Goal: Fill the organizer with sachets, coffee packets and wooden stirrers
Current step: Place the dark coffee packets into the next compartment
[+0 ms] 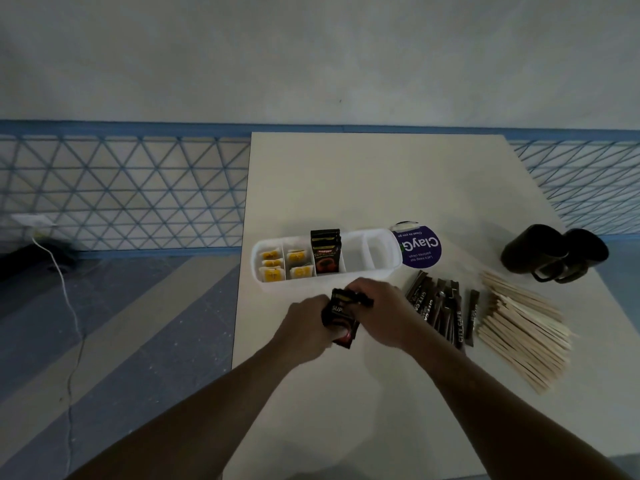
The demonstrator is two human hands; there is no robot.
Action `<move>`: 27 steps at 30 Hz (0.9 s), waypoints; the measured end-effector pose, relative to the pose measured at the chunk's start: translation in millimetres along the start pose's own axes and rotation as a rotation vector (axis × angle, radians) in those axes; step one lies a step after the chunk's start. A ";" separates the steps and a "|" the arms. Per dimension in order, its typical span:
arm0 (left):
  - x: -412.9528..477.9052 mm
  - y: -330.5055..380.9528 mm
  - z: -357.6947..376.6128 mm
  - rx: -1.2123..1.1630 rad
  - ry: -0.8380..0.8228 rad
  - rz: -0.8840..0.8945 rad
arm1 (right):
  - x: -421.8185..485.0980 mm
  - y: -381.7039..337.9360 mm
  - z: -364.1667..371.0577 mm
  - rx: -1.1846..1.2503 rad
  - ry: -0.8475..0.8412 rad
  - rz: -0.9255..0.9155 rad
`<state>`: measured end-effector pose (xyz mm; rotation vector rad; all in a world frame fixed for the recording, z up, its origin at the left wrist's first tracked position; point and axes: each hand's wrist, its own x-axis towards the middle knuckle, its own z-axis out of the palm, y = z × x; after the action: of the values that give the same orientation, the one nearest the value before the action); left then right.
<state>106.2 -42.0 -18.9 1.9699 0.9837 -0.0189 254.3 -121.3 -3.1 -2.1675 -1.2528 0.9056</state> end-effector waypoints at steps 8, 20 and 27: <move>15.8 32.2 -37.0 -0.221 0.214 0.103 | 21.0 -23.5 -31.9 0.200 0.072 -0.039; 40.5 51.9 -62.7 0.033 0.225 0.042 | 37.3 -51.0 -37.7 0.014 0.157 -0.224; 51.2 46.9 -65.0 0.045 0.213 0.010 | 59.9 -47.8 -38.0 -0.204 0.183 -0.285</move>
<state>148.6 24.7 33.9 2.0484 1.1178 0.1791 277.1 -49.0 36.5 -2.0923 -1.5644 0.4713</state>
